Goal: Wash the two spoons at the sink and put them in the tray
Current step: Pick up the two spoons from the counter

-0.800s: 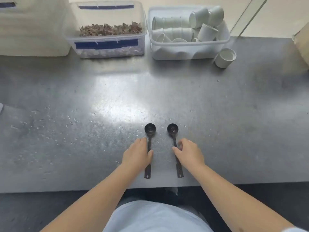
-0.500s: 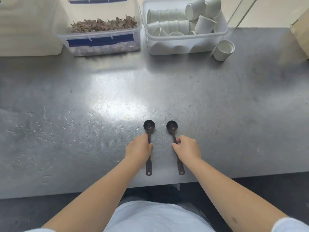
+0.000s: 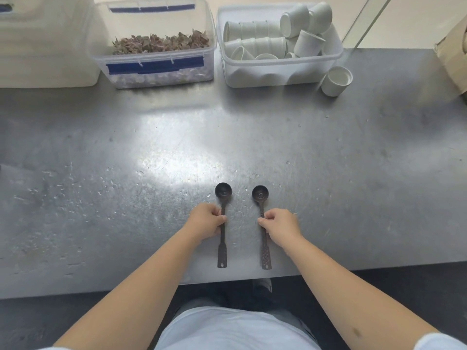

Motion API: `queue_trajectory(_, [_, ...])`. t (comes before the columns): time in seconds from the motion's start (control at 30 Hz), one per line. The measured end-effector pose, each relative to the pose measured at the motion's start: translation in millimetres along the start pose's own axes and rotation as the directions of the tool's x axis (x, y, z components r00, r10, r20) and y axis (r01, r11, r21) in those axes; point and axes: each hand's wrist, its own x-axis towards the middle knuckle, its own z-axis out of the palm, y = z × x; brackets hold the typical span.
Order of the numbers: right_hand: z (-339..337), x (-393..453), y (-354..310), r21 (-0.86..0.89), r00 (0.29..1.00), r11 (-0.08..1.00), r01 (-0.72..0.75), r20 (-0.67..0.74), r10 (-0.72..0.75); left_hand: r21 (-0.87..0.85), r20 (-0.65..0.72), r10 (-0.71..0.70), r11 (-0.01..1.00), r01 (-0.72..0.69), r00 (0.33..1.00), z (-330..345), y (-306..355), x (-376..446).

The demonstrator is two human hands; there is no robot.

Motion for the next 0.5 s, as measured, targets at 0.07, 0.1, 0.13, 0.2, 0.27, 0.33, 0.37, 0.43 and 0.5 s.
queue_trajectory(0.07, [0, -2, 1, 0.149, 0.998, 0.989, -0.017, 0.062, 0.008, -0.075, 0.037, -0.018, 0.997, 0.021, 0.999, -2, -1, -7])
queue_trajectory(0.1, [-1, -4, 0, 0.233, 0.996, 0.972, -0.026, 0.091, 0.005, -0.096, 0.048, -0.015, 0.995, 0.02, 0.999, -4, -1, -11])
queue_trajectory(0.13, [-2, -7, -1, 0.314, 0.993, 0.949, -0.034, 0.118, -0.004, -0.111, 0.057, -0.004, 0.994, 0.01, 0.998, -6, 0, -17])
queue_trajectory(0.2, [-6, -12, -5, 0.428, 0.988, 0.903, -0.036, 0.151, -0.032, -0.141, 0.064, 0.029, 0.99, -0.02, 0.998, -11, 0, -30])
queue_trajectory(0.27, [-10, -18, -10, 0.478, 0.985, 0.878, -0.018, 0.158, -0.066, -0.165, 0.05, 0.053, 0.985, -0.044, 0.997, -16, 0, -43])
queue_trajectory(0.33, [-16, -25, -14, 0.498, 0.981, 0.867, 0.014, 0.161, -0.108, -0.169, 0.011, 0.063, 0.984, -0.06, 0.998, -20, -1, -57])
queue_trajectory(0.37, [-20, -29, -17, 0.507, 0.977, 0.861, 0.03, 0.167, -0.133, -0.163, -0.012, 0.064, 0.985, -0.065, 0.998, -22, -1, -64])
queue_trajectory(0.43, [-26, -38, -23, 0.52, 0.963, 0.852, 0.049, 0.202, -0.179, -0.151, -0.066, 0.063, 0.986, -0.072, 0.996, -25, -3, -81])
queue_trajectory(0.5, [-31, -47, -27, 0.521, 0.946, 0.851, 0.074, 0.233, -0.225, -0.156, -0.114, 0.066, 0.984, -0.084, 0.991, -26, -7, -98])
